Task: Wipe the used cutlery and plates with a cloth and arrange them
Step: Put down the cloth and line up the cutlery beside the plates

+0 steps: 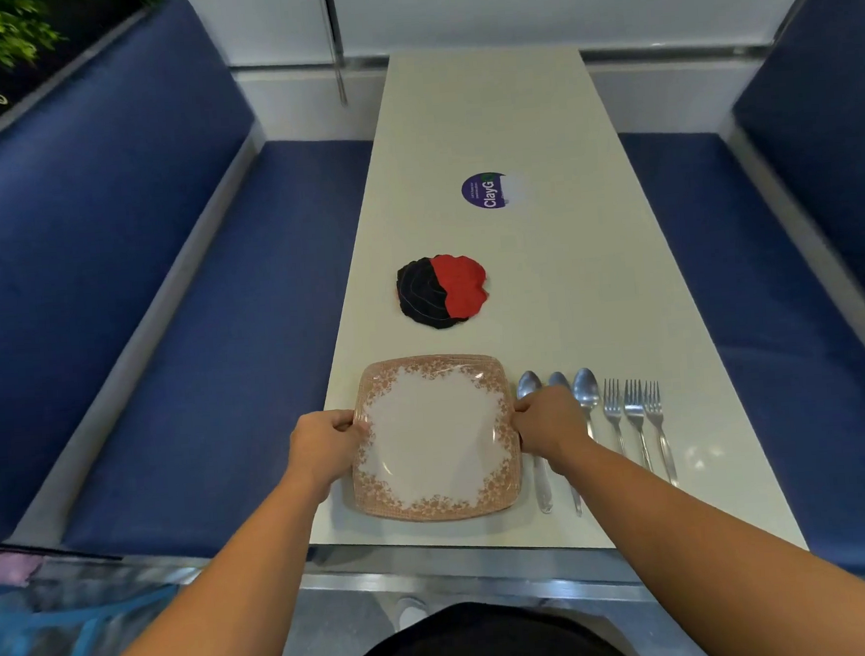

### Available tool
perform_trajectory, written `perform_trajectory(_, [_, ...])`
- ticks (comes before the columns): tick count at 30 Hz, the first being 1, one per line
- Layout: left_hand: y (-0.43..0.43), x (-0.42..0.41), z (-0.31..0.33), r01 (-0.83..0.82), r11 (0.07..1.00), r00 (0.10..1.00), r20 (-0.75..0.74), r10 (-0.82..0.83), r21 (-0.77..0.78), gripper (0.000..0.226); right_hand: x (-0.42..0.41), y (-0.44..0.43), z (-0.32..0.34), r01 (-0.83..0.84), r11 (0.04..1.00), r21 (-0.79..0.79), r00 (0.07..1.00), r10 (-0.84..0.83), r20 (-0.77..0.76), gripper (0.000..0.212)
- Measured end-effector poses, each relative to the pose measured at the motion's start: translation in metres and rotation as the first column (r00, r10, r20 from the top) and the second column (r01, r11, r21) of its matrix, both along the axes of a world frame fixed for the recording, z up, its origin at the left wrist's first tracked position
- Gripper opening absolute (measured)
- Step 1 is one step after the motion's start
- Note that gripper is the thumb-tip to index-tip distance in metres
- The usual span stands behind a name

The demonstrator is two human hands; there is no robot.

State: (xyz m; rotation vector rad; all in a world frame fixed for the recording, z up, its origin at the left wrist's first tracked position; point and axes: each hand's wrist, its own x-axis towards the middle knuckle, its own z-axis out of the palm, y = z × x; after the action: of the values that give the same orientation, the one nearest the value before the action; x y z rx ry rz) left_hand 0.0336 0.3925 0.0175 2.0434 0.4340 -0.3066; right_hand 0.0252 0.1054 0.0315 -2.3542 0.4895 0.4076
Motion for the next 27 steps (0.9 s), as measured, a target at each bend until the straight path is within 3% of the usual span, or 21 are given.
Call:
perform_trajectory(3, [-0.005, 0.003, 0.000, -0.001, 1.000, 1.000, -0.003, 0.001, -0.026, 0.016, -0.001, -0.003, -0.005, 0.026, 1.000, -0.006, 1.000, -0.027, -0.013, 0.018])
perform_trajectory(9, [-0.010, 0.009, -0.002, 0.011, 1.000, 1.000, -0.003, -0.011, -0.004, 0.014, -0.003, -0.005, -0.010, 0.087, 0.996, 0.008, 0.996, -0.087, -0.013, 0.018])
perform_trajectory(23, [-0.013, 0.004, -0.005, -0.081, 0.996, 0.996, -0.049, 0.079, -0.042, 0.011, -0.002, -0.002, -0.007, -0.015, 0.988, -0.156, 1.000, 0.015, -0.004, 0.027])
perform_trajectory(27, [-0.014, 0.003, -0.002, -0.093, 0.994, 0.995, -0.047, 0.091, -0.048, 0.008, -0.001, 0.001, 0.000, -0.024, 0.984, -0.179, 1.000, 0.020, -0.022, 0.040])
